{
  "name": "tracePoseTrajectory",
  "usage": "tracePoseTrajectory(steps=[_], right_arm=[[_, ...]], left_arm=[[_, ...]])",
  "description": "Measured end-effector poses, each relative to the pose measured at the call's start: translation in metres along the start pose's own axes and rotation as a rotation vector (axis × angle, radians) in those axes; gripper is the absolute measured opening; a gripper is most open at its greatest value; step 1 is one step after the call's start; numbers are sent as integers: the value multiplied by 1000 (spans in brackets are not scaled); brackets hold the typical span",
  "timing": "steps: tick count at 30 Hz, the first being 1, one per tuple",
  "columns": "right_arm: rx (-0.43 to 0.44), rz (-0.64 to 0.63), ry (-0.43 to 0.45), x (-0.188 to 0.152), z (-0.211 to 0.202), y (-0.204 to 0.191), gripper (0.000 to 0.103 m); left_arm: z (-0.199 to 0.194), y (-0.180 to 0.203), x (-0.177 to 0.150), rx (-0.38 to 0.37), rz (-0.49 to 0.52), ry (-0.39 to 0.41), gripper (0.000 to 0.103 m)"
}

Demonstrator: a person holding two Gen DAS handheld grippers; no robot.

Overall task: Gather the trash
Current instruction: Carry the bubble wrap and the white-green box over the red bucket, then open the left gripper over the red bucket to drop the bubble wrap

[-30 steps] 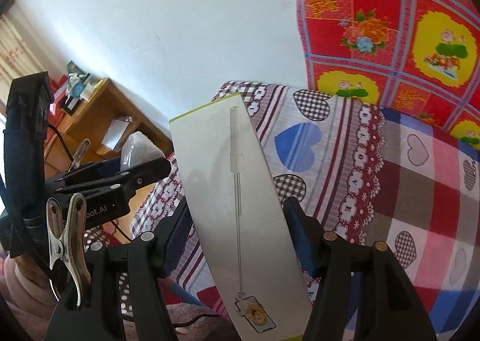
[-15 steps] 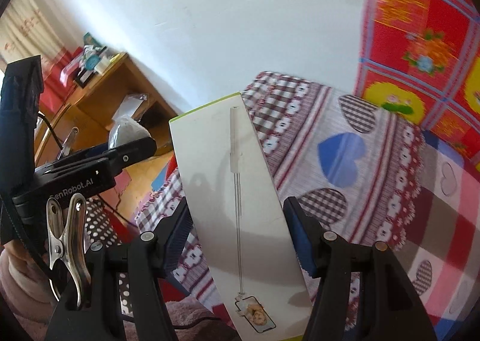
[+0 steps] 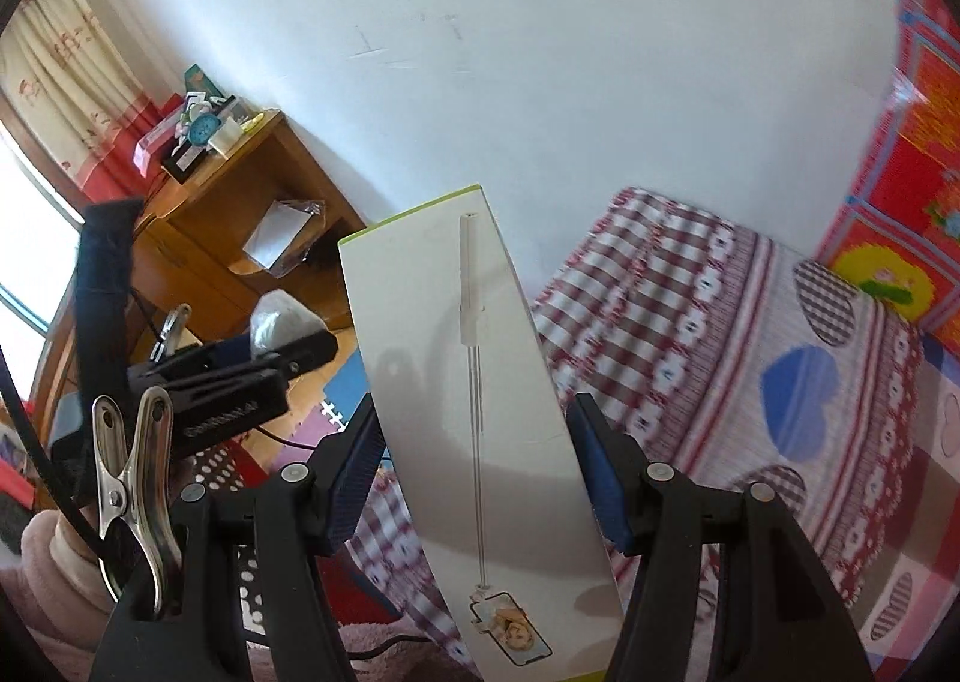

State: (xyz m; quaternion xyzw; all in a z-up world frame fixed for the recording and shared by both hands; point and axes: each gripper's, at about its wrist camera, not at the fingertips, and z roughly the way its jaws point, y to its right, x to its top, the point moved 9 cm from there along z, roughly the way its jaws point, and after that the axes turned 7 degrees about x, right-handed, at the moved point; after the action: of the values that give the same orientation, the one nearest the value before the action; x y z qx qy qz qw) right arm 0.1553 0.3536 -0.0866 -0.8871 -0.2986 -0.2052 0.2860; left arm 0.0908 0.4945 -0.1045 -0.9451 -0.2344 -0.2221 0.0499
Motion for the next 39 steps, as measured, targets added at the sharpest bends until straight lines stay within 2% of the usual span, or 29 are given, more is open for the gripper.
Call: tracePoseTrajectory(steps=[9, 22, 29, 39], right_arm=[[-4, 9, -20, 21, 39, -18, 62], [-56, 82, -65, 25, 73, -9, 62], [-72, 135, -72, 26, 81, 2, 62], [-95, 180, -77, 27, 86, 16, 62]], left_arm=[[67, -30, 5, -27, 4, -53, 59], [174, -35, -7, -83, 30, -173, 60], [208, -31, -7, -83, 62, -206, 60], [232, -23, -10, -105, 87, -248, 72]])
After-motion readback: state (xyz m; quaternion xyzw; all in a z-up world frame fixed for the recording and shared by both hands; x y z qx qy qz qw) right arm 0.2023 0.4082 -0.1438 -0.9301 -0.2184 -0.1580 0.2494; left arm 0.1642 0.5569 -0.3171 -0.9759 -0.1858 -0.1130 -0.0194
